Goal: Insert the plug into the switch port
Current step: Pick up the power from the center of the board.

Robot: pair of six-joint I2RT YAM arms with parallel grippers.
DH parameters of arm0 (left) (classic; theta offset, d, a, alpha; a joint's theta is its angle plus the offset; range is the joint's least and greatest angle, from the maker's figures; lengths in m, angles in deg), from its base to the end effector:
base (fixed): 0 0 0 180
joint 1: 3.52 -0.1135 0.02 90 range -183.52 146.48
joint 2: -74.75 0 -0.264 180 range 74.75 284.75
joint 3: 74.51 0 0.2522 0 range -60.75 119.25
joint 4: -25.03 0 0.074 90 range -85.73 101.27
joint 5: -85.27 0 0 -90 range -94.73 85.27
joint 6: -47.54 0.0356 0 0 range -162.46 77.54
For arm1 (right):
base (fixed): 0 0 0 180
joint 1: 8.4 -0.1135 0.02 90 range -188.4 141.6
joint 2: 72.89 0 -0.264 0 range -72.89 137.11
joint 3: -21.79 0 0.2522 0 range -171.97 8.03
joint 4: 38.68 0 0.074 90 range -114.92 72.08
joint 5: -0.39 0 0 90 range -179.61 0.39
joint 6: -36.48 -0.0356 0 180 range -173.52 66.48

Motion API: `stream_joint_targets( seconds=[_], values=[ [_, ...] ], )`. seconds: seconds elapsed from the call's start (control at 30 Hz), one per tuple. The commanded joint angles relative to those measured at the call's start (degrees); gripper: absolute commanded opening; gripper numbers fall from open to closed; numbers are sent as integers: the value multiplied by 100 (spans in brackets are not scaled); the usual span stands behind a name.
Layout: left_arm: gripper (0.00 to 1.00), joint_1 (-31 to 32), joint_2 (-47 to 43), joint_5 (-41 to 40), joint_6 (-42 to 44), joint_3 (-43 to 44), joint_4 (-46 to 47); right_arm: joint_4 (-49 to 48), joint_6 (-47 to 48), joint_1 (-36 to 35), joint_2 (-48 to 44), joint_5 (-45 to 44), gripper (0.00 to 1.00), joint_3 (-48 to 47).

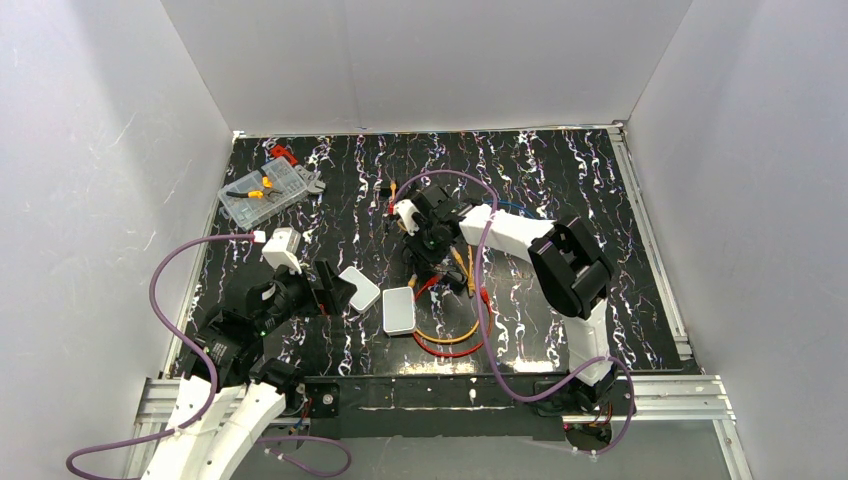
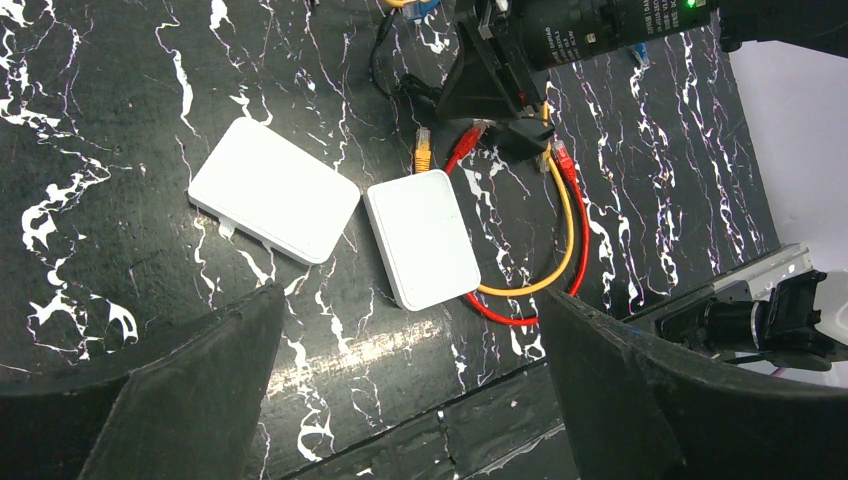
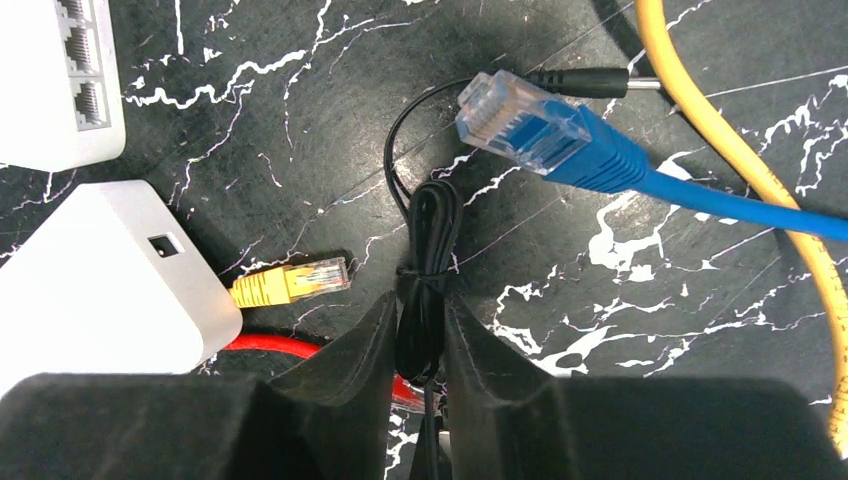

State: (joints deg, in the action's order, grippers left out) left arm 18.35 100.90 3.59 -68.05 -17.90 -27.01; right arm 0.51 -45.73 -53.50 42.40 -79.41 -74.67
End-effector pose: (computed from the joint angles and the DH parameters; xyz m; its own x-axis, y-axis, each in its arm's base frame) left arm 0.0927 -0.0428 0.3175 -0.5210 -0.2514 -0.8157 0.2976 0.8422 -0.4497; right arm 0.2985 0.3085 0.1783 -0.4898 -0.6805 -0.5451 -0.8375 0.5410 0.0770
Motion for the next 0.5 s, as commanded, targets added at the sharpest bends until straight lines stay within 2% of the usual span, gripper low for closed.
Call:
stream_joint_targets(
  seconds=[0.0,0.1,0.13,0.47],
  values=[
    [98,2,34,-54,10,-19,-97,116,20,-13,144,-15,22,-267],
    [98,8,39,-58,10,-15,-98,155,27,-10,132,53,3,-273],
    [98,3,38,-64,10,-21,-92,151,29,-13,95,53,1,-256],
    [98,2,71,69,10,-30,-55,-156,26,-47,-1094,305,1,656]
  ],
)
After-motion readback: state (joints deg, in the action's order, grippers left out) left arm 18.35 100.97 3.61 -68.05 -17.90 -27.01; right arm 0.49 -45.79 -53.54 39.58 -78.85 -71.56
